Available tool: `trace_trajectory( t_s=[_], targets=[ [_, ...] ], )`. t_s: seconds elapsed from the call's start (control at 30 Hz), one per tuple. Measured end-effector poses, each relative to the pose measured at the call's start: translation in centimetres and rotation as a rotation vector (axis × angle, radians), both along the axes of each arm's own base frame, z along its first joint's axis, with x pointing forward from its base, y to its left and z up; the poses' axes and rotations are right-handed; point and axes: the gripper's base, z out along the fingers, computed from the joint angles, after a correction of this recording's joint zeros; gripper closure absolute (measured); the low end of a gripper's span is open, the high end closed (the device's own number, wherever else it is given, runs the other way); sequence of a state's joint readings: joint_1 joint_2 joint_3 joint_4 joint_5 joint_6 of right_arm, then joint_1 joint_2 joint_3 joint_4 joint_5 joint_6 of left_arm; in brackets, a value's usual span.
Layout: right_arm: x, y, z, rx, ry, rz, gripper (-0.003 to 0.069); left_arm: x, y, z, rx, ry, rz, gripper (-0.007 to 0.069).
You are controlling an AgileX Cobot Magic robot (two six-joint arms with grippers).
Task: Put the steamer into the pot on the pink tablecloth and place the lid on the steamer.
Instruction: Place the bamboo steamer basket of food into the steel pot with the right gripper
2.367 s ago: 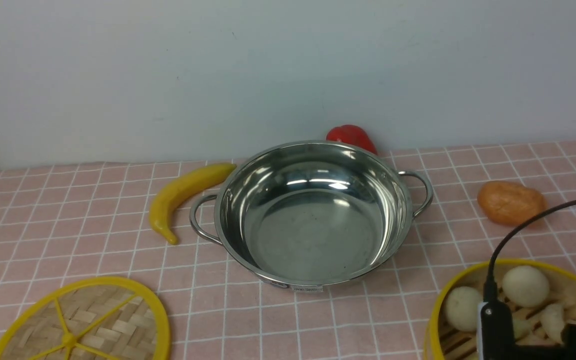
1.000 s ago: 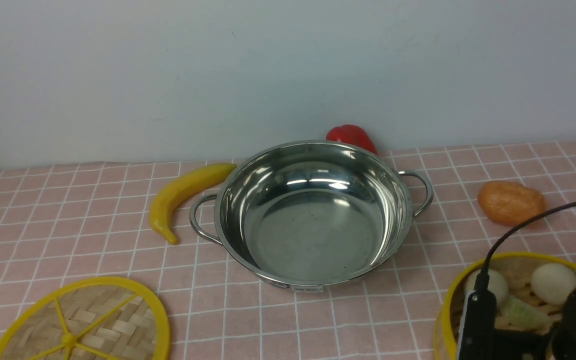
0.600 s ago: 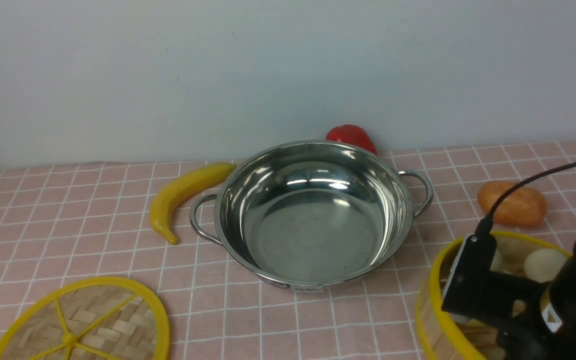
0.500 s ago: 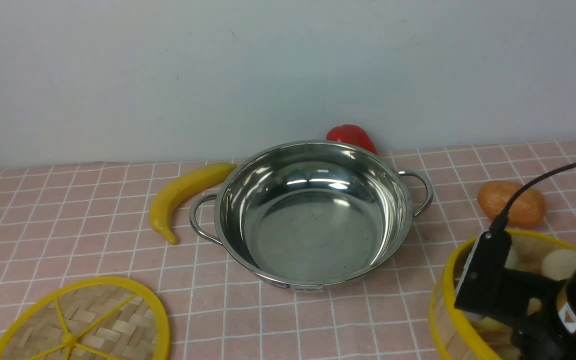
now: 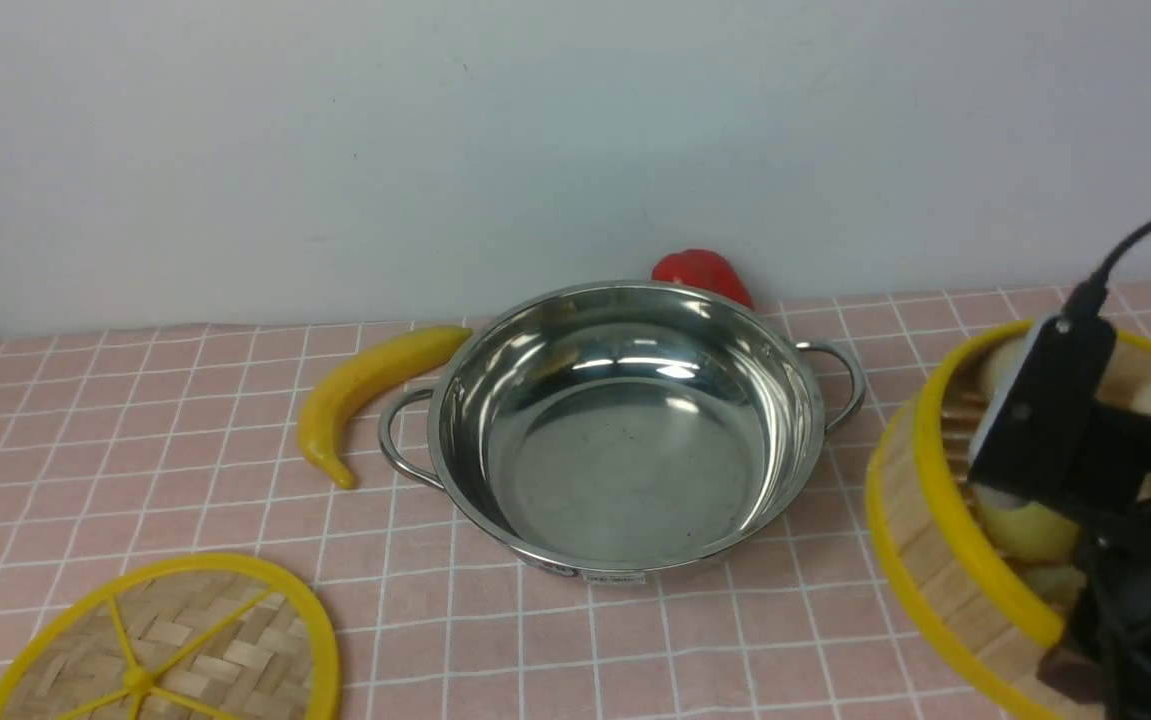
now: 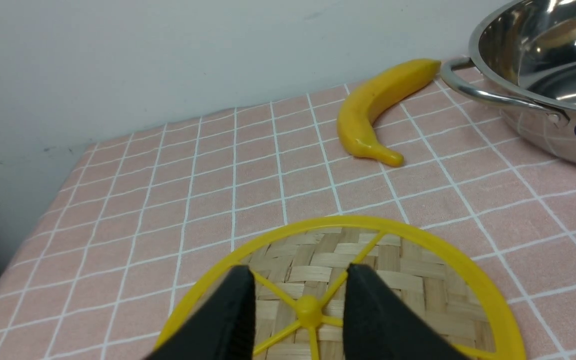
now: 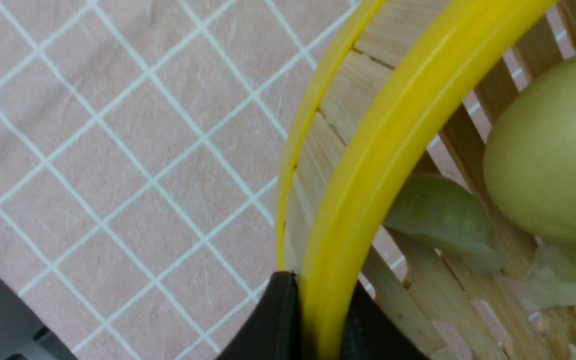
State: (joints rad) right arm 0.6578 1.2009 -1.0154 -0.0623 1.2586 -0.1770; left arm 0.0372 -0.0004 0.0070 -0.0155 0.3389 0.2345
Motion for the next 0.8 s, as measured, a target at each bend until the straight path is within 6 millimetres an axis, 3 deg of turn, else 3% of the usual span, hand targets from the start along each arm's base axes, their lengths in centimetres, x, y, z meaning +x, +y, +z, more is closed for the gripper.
trace_trajectory(
  t_s=[0.2, 0.37, 0.57, 0.8],
  targets=[
    [2.4, 1.7, 2.9, 0.025, -0.084, 0.056, 0.0573, 0.0, 0.0, 0.0, 0.000, 0.000, 0.000, 0.0382],
    [5.5, 4.1, 4.0, 0.011, -0.117, 0.125, 0.0573, 0.0, 0.0, 0.0, 0.000, 0.000, 0.000, 0.0382],
    [8.6, 7.8, 4.1, -0.020, -0.144, 0.239, 0.0573, 0.0, 0.0, 0.0, 0.000, 0.000, 0.000, 0.0382],
    [9.7, 13.1, 2.7, -0.063, -0.159, 0.387, 0.0573, 0.0, 0.0, 0.0, 0.000, 0.000, 0.000, 0.0382]
  ],
)
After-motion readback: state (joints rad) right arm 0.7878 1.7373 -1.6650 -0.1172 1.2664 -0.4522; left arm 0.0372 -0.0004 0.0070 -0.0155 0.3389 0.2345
